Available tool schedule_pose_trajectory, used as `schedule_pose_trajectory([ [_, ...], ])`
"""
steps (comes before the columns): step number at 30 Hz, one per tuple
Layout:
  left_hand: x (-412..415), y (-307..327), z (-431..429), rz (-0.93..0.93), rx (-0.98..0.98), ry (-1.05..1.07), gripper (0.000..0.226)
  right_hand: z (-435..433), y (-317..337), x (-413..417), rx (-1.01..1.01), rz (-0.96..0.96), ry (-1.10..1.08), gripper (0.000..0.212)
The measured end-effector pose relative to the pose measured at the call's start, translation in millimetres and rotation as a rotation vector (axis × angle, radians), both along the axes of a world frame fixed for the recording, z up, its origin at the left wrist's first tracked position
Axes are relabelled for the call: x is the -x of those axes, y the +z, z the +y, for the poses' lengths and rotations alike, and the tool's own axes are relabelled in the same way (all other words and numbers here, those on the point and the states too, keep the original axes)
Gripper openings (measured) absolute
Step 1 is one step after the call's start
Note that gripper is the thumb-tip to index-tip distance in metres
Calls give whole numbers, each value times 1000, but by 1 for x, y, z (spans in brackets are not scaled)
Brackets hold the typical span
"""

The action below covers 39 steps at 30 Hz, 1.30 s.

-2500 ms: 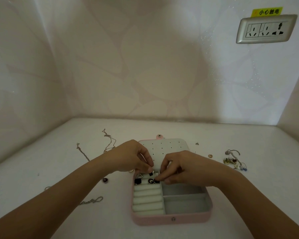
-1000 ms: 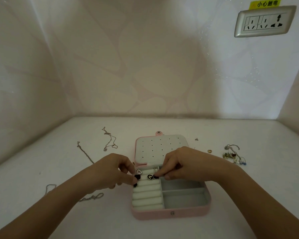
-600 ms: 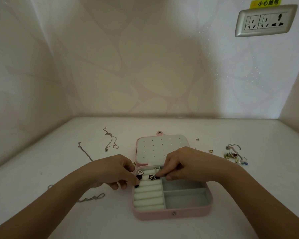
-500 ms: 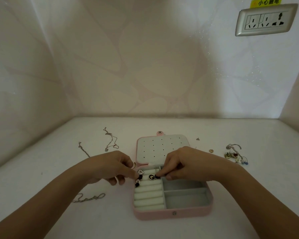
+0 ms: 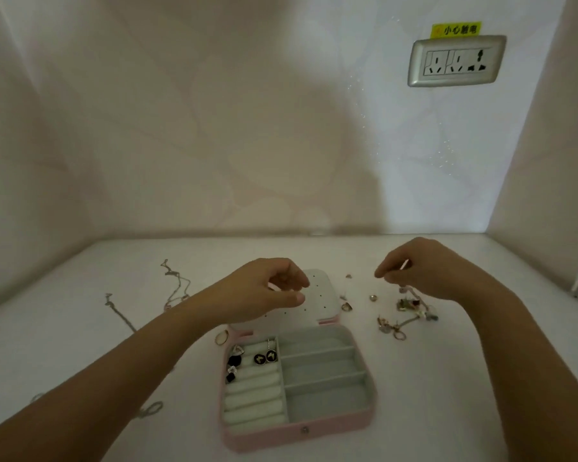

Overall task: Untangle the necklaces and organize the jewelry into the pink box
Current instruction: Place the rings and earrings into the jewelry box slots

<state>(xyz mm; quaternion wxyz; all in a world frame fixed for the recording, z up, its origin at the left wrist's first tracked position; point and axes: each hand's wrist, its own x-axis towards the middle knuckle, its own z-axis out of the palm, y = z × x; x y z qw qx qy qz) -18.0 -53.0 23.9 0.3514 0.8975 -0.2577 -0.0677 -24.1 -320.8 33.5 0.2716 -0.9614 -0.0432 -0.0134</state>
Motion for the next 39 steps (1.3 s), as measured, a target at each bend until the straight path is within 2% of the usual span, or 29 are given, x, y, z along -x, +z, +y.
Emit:
schedule_pose_trajectory([
  [3,-14,1,-25,-49,-112,-85,15,-27,-9,-8,118,107,-155,22],
  [7,-31,-1,-57,-94,-280,-169,28,-42,-18,-12,196,257,-207,29],
  [15,-58,-16,-91,-124,-539,-184,35,-45,-21,-16,153,193,-206,32],
  [21,-64,-21,-95,-95,-517,-180,30,-43,-25,-17,119,242,-160,19],
  [29,-69,-23,-100,-24,-463,-167,35,-39,-26,-17,100,245,-124,17],
  [39,-66,-22,-112,-44,-422,-171,30,-52,-25,-18,11,281,-235,14],
])
